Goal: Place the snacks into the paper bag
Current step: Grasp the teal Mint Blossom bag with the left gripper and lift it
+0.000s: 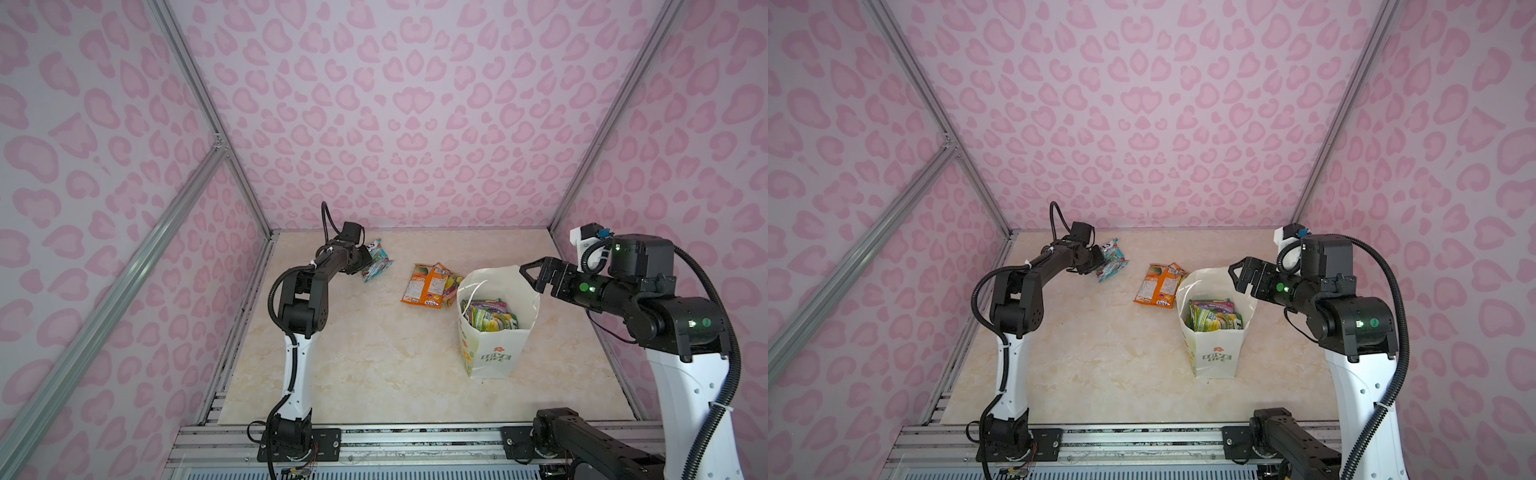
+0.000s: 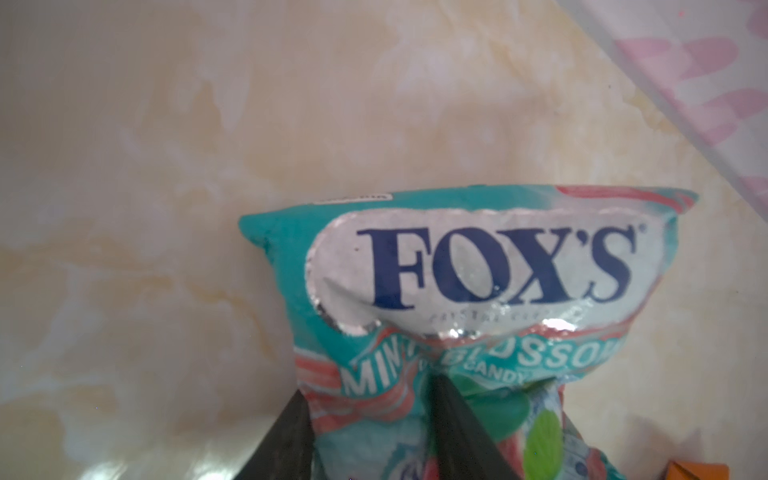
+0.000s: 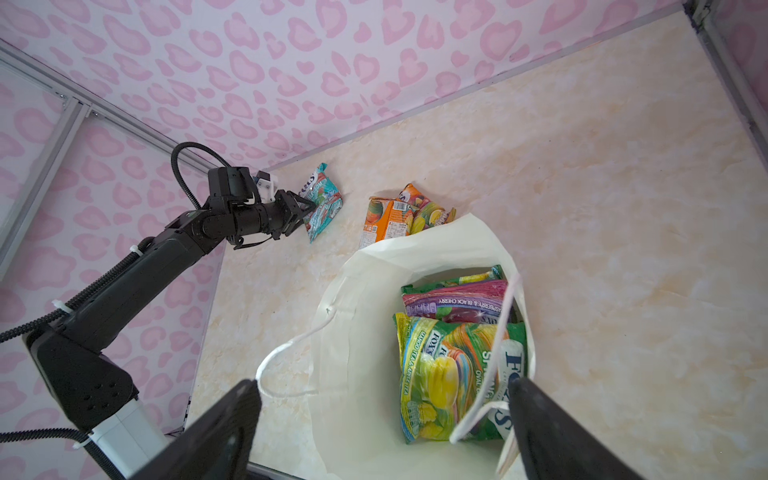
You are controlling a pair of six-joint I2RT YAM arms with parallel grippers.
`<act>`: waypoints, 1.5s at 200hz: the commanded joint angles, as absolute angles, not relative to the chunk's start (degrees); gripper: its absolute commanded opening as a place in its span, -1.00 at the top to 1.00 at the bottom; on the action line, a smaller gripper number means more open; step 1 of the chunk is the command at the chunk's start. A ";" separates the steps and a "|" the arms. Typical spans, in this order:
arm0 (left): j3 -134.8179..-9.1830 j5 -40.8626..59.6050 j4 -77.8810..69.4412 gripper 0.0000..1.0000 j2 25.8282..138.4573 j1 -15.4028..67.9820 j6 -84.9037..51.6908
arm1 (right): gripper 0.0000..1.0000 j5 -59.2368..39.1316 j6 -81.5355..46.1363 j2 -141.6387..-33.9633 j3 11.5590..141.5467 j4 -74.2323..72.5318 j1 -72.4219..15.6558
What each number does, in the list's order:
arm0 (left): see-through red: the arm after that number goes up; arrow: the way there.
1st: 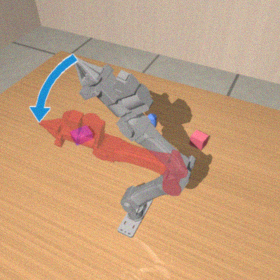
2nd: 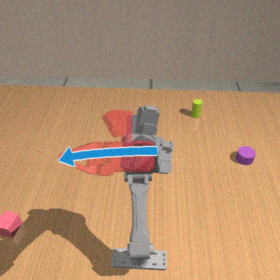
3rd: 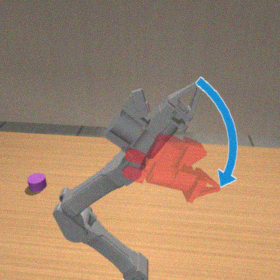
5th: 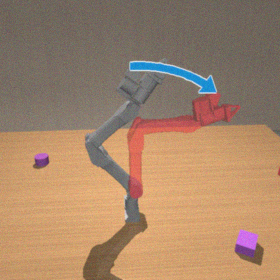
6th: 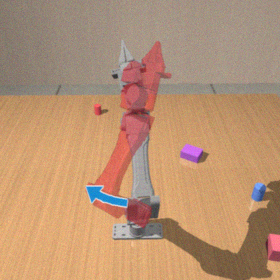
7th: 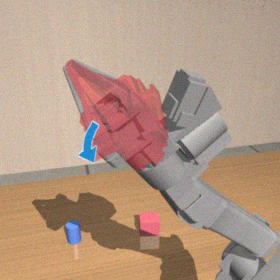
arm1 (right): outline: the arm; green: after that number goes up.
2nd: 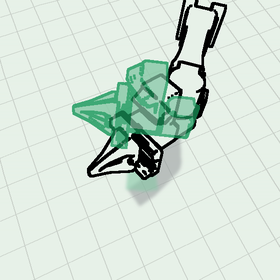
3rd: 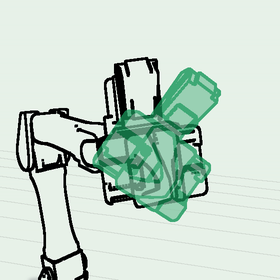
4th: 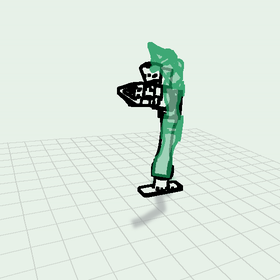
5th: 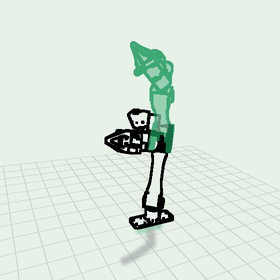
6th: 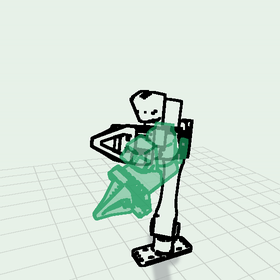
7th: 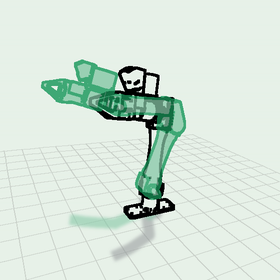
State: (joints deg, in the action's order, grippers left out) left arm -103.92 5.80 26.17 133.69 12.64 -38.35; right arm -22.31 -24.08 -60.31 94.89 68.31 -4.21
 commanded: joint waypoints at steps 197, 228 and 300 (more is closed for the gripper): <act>-70.93 21.97 25.25 0.93 98.09 12.81 -39.64 | -0.92 -10.70 -24.89 -56.51 86.91 71.64 -3.12; -71.45 20.65 27.51 0.93 92.83 12.73 -39.21 | -0.72 -12.92 -24.73 -56.51 84.68 70.82 -3.39; -77.56 18.63 36.43 0.93 77.92 13.55 -33.58 | 0.17 -9.55 -26.19 -58.62 84.18 67.78 -8.69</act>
State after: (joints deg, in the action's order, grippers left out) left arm -74.72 18.39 33.41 81.87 12.86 -36.84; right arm -12.21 -25.34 -58.26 83.53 69.71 -7.29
